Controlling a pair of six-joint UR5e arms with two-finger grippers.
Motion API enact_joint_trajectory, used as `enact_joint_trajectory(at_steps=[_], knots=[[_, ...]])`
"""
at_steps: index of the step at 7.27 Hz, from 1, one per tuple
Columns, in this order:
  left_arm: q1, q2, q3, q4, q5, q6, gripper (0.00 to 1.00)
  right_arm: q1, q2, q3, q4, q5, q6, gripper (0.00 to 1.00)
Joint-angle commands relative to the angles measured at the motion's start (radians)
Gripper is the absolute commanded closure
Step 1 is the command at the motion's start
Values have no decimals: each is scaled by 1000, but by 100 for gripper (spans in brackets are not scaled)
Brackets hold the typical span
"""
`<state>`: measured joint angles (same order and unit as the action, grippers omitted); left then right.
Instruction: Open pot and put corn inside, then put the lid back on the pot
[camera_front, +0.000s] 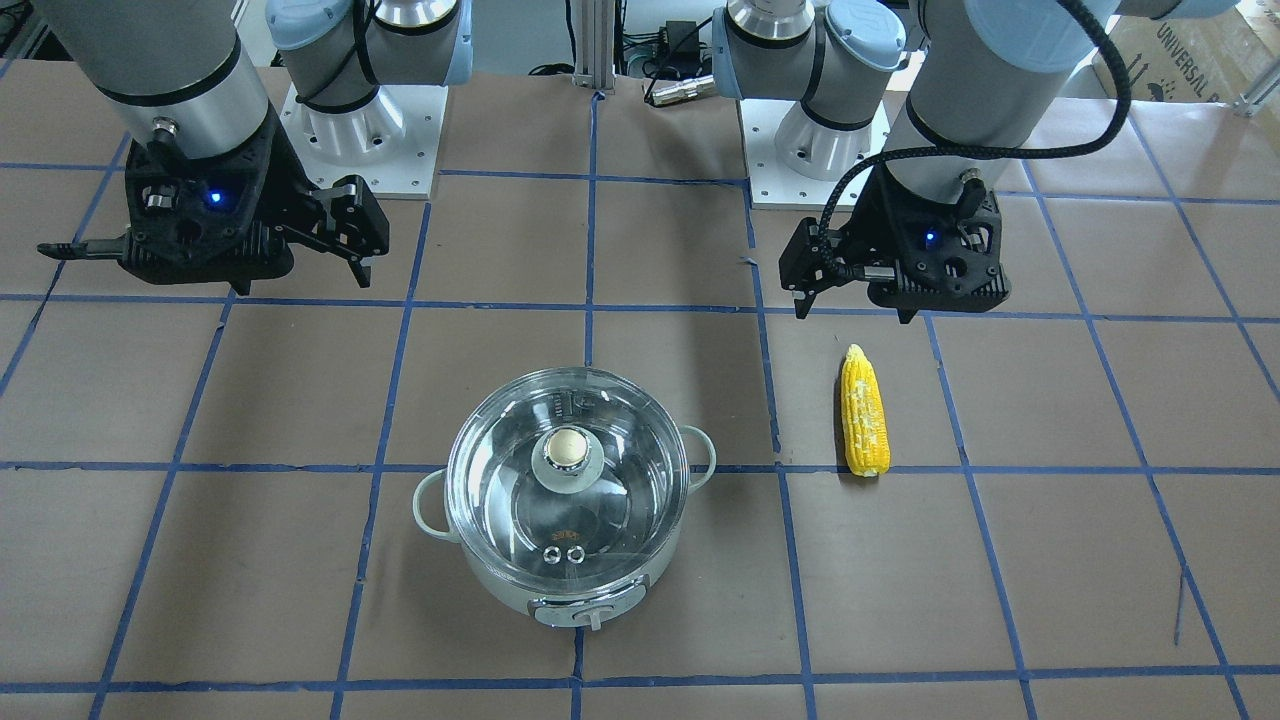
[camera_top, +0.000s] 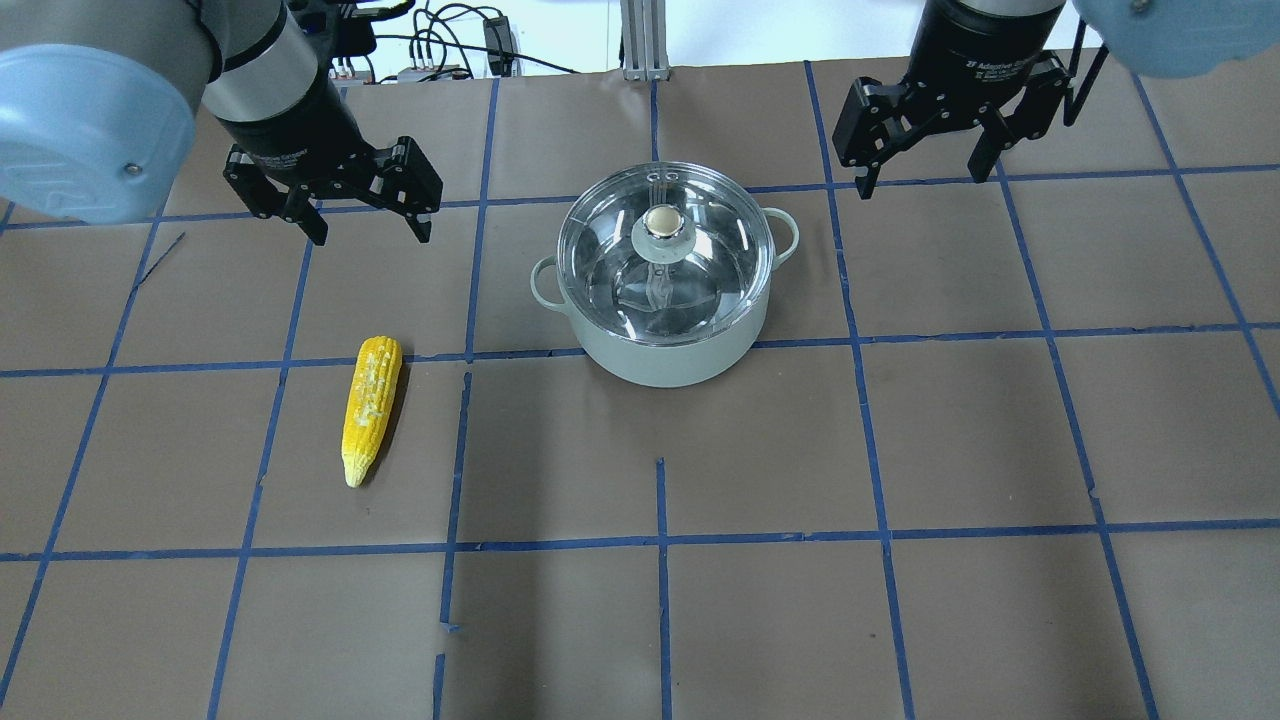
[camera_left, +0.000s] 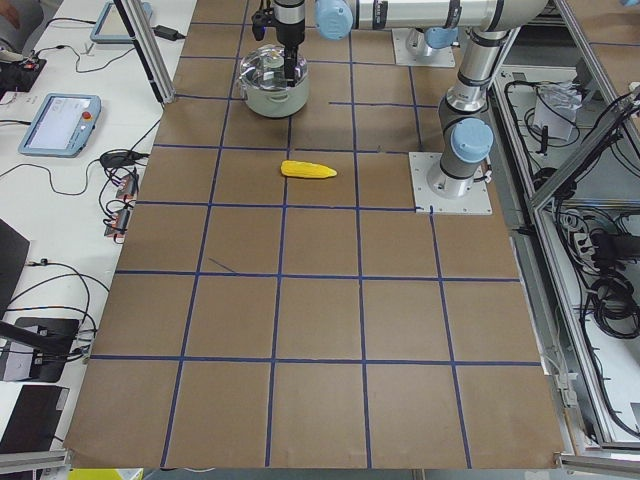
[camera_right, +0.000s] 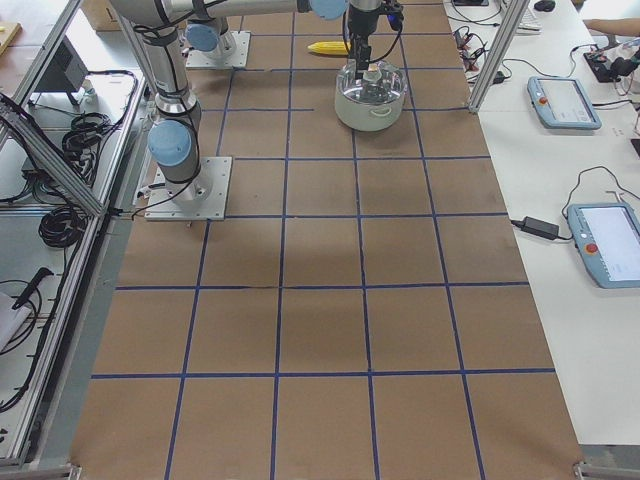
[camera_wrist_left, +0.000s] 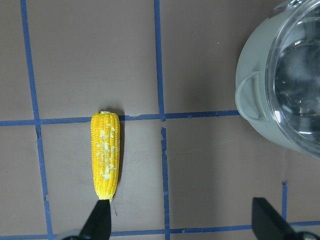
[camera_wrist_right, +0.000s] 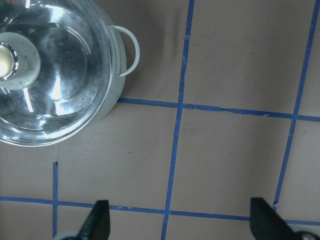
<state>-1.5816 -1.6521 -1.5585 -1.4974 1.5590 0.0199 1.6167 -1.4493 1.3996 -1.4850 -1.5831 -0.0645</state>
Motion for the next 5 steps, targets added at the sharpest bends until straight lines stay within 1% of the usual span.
enact_joint_trajectory(at_steps=[1, 5], knots=[[0, 3, -2, 0, -4, 2, 0, 0, 0, 4, 0, -2, 0, 0], [6, -17, -8, 15, -4, 3, 0, 0, 0, 6, 6, 0, 0, 0]])
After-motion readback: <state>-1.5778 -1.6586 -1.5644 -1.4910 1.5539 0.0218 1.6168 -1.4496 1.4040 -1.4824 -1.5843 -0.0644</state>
